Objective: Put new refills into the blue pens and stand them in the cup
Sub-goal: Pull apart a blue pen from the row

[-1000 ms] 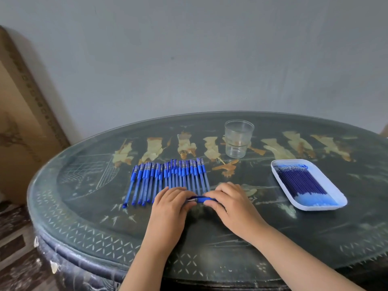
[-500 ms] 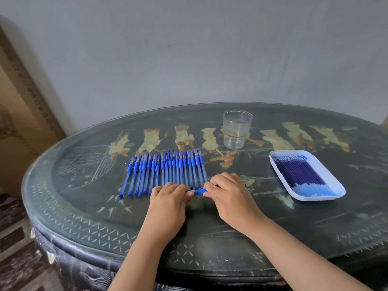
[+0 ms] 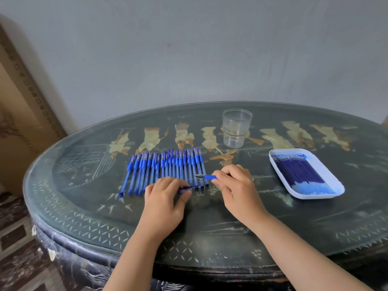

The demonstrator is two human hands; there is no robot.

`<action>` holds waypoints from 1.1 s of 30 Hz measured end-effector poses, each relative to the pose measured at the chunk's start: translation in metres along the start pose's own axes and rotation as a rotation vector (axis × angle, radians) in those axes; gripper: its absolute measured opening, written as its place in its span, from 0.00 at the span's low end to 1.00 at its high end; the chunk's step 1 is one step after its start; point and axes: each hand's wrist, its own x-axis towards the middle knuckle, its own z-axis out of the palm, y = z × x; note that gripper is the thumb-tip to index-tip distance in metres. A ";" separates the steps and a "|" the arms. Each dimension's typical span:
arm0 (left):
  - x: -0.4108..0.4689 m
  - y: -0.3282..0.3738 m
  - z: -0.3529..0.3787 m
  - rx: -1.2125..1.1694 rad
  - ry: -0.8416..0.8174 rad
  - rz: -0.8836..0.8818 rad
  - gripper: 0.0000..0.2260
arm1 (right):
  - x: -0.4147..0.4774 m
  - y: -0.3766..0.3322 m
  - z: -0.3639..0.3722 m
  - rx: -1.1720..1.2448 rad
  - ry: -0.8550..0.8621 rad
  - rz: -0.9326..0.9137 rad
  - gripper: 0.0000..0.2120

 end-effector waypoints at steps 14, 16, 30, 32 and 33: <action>0.000 0.006 -0.004 0.046 -0.094 0.005 0.09 | -0.019 0.005 -0.011 0.010 -0.088 0.100 0.09; 0.000 0.006 -0.003 0.046 -0.079 0.002 0.10 | -0.019 0.006 -0.012 0.023 -0.096 0.100 0.09; 0.008 0.035 -0.001 -0.356 -0.012 -0.045 0.13 | -0.017 0.003 -0.013 0.032 -0.107 -0.021 0.14; 0.009 0.036 0.002 -0.365 -0.008 -0.038 0.15 | -0.016 0.004 -0.013 0.048 -0.103 -0.020 0.14; 0.009 0.036 0.003 -0.368 -0.002 -0.036 0.13 | -0.016 0.004 -0.013 0.057 -0.099 -0.018 0.14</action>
